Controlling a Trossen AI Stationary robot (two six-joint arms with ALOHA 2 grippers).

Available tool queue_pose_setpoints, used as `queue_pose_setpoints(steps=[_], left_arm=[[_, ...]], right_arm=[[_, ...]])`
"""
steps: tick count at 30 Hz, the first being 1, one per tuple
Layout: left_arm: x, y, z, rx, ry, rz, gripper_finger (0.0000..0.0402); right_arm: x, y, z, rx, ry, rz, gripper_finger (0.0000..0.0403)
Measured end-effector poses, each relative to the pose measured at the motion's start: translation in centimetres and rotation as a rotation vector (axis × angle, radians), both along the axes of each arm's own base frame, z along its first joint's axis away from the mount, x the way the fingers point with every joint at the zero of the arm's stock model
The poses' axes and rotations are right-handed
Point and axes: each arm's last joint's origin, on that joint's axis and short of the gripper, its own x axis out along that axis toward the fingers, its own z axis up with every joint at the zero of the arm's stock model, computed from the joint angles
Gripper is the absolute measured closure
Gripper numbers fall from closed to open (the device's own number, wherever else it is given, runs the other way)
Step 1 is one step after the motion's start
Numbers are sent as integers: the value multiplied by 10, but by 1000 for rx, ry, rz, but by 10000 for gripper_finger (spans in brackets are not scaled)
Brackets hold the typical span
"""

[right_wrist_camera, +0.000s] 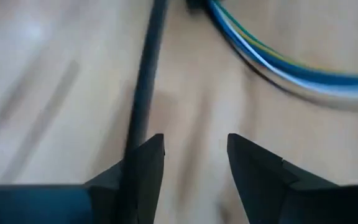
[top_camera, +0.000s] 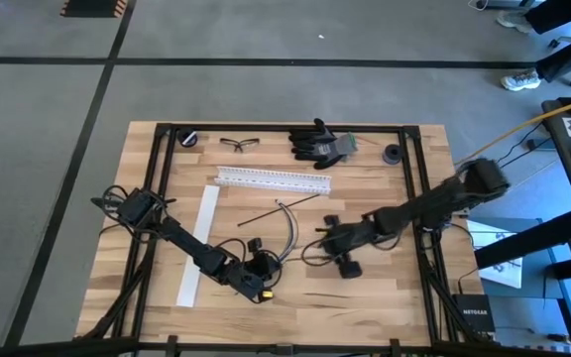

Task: Ziptie cables
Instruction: Wrap the black zip tie on the cable

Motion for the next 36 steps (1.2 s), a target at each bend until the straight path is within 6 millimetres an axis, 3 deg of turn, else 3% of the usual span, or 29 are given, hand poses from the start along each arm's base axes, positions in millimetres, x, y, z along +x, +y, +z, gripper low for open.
queue_pose_setpoints(steps=[5, 8, 13, 16, 20, 24, 28, 31, 36], left_arm=[[0, 0, 0, 0, -5, 0, 402], [1, 0, 1, 9, -10, -10, 402], [2, -1, 2, 7, -19, -16, 402], [2, 0, 2, 6, -20, -14, 402], [2, 0, 2, 3, -24, -11, 402], [2, 0, 2, 4, -21, -10, 402], [2, 0, 2, 4, -20, -7, 402], [2, 0, 1, 7, -18, -8, 402], [1, -1, 1, 12, -14, -9, 401]], right_arm=[[-14, -7, 12, -69, -58, -10, 241], [-15, -7, -4, -79, -150, 5, 241], [-6, -4, -29, -29, -469, 49, 242], [9, 1, -42, -21, -562, 71, 242], [39, 11, -61, -48, -538, 98, 242], [69, 22, -68, -23, -537, 129, 242], [86, 27, -68, -38, -474, 135, 244], [92, 29, -67, -70, -439, 153, 270], [93, 29, -67, -88, -432, 164, 376]])
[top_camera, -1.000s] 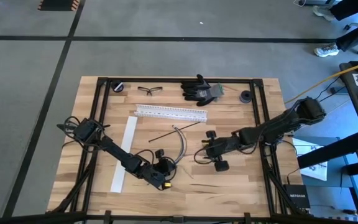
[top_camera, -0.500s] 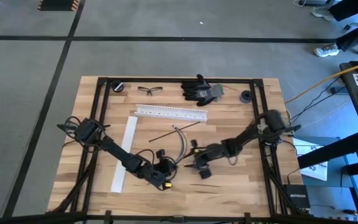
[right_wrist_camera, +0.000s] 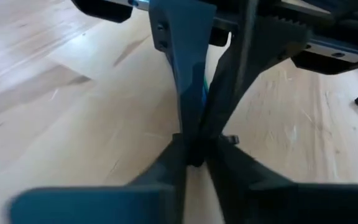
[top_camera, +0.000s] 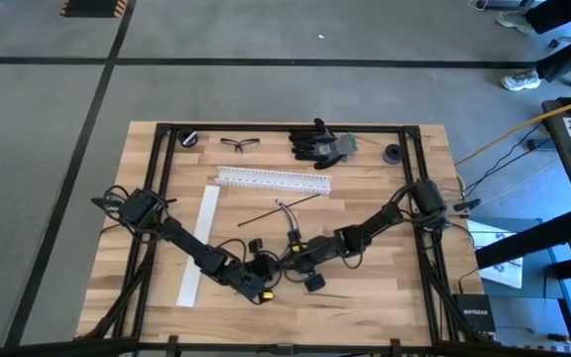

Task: Ziptie cables
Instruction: Wrap the black zip tie on the cable

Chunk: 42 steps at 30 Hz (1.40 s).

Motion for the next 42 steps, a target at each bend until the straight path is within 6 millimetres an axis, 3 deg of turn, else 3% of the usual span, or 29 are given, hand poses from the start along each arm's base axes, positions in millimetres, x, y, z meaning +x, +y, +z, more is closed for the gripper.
queue_pose_setpoints(steps=[11, 20, 36, 42], left_arm=[[0, 0, 0, -6, 1, -1, 401], [1, 1, 1, -10, -7, 5, 401], [1, 0, 1, 2, -3, -5, 401], [1, -1, 1, 16, 3, -23, 401]], right_arm=[[-1, 4, 4, -68, -33, -16, 402], [-1, 11, 27, -126, -123, -77, 402], [-2, 10, 28, -247, -154, -185, 403], [-7, 12, 54, -338, -217, -261, 403]])
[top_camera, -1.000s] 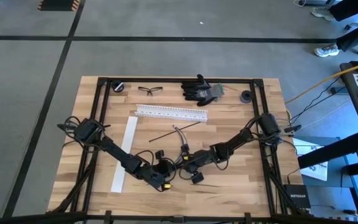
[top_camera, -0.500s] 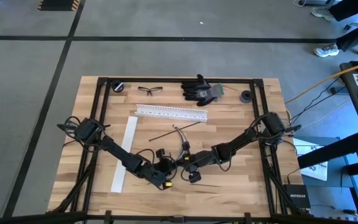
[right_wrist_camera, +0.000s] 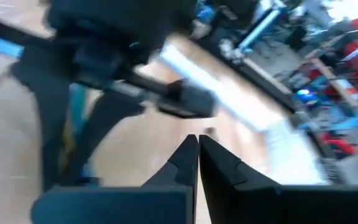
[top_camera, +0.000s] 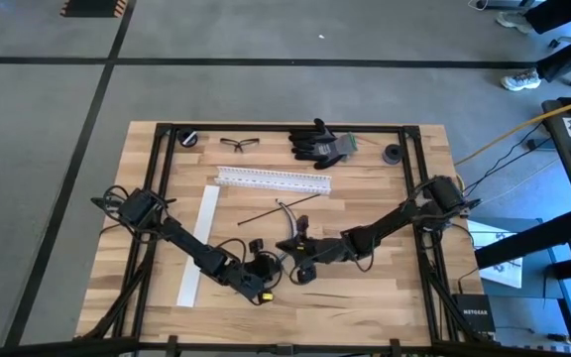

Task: Ziptie cables
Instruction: Wrap the black zip tie on the cable

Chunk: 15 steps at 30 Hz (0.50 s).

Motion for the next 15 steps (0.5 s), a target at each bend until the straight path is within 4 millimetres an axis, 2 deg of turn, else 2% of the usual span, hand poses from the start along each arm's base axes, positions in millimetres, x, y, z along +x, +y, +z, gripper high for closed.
queue_pose_setpoints(steps=[4, 9, 12, 15], left_arm=[[0, 0, 0, 1, 0, 1, 401], [0, 0, 0, -3, -1, 5, 401], [0, 0, 0, -3, -1, 5, 401], [0, 0, 0, -4, -2, 6, 401]], right_arm=[[-6, -2, 18, -4, 23, 28, 403], [-20, -8, 21, -3, 185, -58, 402], [-27, -12, 22, 101, 246, -125, 396], [-33, -14, 12, 263, 347, -115, 365]])
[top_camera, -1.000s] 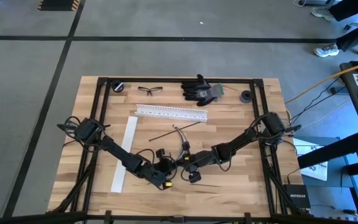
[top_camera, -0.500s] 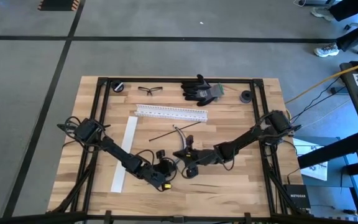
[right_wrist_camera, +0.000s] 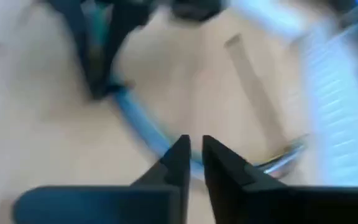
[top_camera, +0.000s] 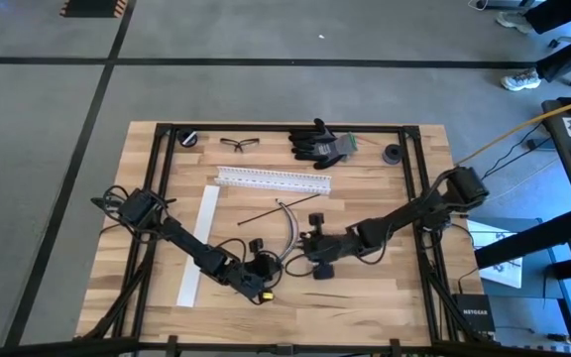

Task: Ziptie cables
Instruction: Wrap the black zip tie on the cable

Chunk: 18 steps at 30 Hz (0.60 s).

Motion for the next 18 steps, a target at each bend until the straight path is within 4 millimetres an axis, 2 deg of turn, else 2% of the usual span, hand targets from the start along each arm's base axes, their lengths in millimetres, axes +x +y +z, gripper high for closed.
queue_pose_setpoints(steps=[4, 9, 14, 18], left_arm=[[0, 0, 0, 2, 0, 1, 401], [0, 0, 0, -1, -5, 1, 401], [0, 0, 0, -1, -6, 1, 401], [0, 0, 0, 0, -5, 1, 401]], right_arm=[[-2, 4, -23, 165, -20, 103, 301], [10, 11, -35, 233, -189, 200, 243], [24, 15, -43, 225, -235, 217, 236], [36, 20, -42, 224, -255, 235, 259]])
